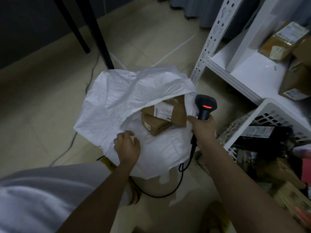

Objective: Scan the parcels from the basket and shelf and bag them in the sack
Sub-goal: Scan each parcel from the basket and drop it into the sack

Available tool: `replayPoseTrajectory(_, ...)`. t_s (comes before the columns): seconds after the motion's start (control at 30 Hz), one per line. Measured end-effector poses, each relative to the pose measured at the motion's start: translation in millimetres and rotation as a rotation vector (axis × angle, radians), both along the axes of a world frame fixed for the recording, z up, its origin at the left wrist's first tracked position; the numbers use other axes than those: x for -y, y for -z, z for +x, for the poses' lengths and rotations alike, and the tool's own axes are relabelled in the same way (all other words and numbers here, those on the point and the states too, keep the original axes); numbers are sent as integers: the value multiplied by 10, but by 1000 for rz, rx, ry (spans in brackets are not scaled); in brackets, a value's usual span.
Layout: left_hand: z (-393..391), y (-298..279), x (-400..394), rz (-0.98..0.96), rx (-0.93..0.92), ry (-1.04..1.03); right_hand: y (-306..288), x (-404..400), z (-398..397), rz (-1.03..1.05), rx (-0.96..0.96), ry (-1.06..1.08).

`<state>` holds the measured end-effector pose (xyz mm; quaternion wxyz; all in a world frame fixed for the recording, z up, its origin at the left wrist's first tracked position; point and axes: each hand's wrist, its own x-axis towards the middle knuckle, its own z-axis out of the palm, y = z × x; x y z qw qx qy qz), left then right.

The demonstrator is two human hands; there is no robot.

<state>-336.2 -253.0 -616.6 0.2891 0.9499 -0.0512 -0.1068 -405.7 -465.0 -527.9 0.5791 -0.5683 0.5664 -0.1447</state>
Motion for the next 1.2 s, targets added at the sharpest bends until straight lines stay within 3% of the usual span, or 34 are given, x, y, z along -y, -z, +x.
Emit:
replayPoseTrajectory(0.07,39,11,-93,67,-290,-58,-52,-96,-34,-4,6,-2)
replayPoseTrajectory(0.13,70,49,-140,167,-442,82,-113,-186,-59,29,23,8)
replayPoseTrajectory(0.27,140,133,-231,414,-385,296,-267,-327,-69,108,66,14)
replayPoseTrajectory(0.37,203,178,-330,400,-321,275,-386,-345,-60,86,90,23)
replayPoseTrajectory(0.43,267,176,-384,244,-273,182,-461,-358,-32,37,99,7)
replayPoseTrajectory(0.57,412,-109,-416,-311,-136,-68,-523,-465,33,-65,80,-66)
replayPoseTrajectory(0.7,586,-965,-209,-731,-128,-159,-730,-532,122,-98,56,-140)
replayPoseTrajectory(0.8,893,-1837,11,-1145,-185,-192,-1163,-404,145,-180,197,-73)
replayPoseTrajectory(0.87,1031,-2350,58,-1364,-114,-149,-1491,-325,44,-259,310,-17)
replayPoseTrajectory(0.97,1111,-2541,47,-1268,-20,-126,-1707,-268,-213,-326,415,111)
replayPoseTrajectory(1.1,746,-2308,63,-803,-231,-204,-1499,-386,-485,-236,199,64)
replayPoseTrajectory(1.2,513,-2374,43,-812,-287,-211,-1497,-485,-494,-183,112,0)
